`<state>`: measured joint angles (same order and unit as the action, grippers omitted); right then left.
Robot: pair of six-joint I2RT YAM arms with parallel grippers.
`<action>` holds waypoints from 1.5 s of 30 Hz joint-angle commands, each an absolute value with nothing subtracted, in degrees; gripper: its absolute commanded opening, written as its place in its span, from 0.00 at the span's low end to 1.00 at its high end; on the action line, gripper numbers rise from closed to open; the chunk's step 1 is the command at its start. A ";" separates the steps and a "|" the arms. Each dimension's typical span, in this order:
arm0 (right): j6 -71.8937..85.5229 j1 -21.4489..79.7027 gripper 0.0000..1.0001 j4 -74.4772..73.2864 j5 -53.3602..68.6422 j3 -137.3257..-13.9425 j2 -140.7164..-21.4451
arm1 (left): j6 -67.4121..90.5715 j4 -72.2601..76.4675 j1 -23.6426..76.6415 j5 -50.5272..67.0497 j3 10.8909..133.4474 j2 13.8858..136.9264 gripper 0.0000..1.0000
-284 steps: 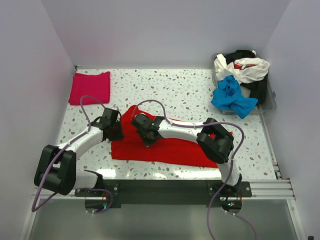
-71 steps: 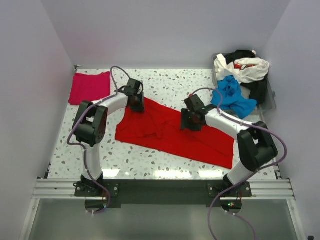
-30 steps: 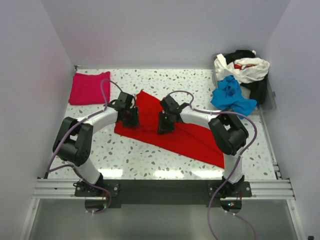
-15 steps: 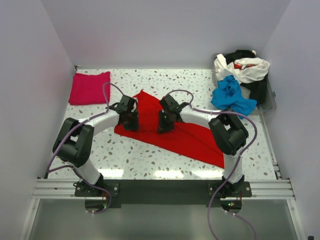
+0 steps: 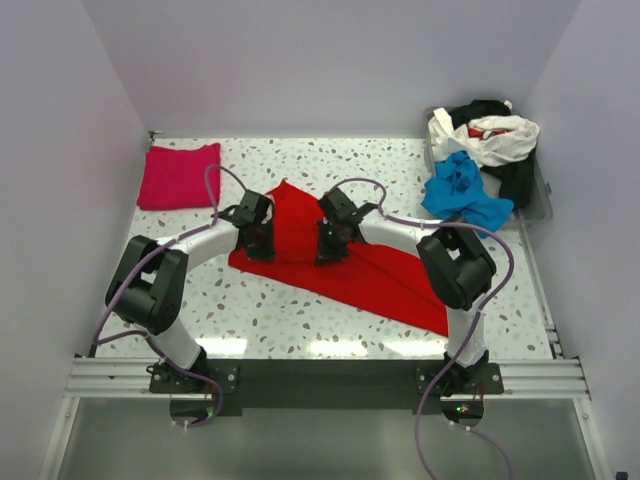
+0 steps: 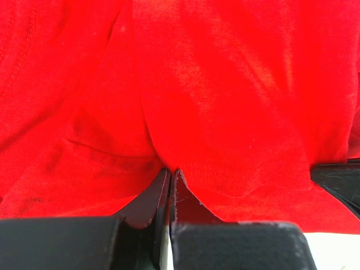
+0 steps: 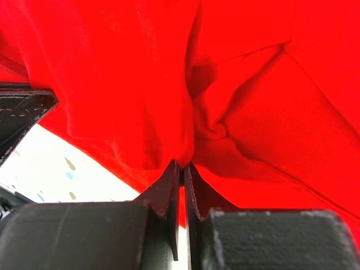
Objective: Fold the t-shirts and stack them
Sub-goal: Fold the tshirt
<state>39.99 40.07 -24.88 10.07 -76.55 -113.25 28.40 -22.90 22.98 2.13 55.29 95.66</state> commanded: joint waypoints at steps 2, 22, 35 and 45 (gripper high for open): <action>38.85 40.17 0.00 -27.07 10.28 -78.66 -112.59 | 27.77 -24.95 23.29 0.62 57.92 93.61 0.00; 36.30 40.17 0.00 -31.73 9.14 -78.66 -112.15 | 24.87 -32.17 23.12 -6.06 59.50 91.32 0.00; 33.14 40.25 0.68 -39.90 4.05 -80.07 -104.16 | 26.01 -39.28 23.12 -8.96 65.90 88.33 0.73; 28.57 27.61 0.79 -41.67 -0.35 -71.21 -94.40 | 28.04 -35.16 23.12 1.21 67.41 94.99 0.75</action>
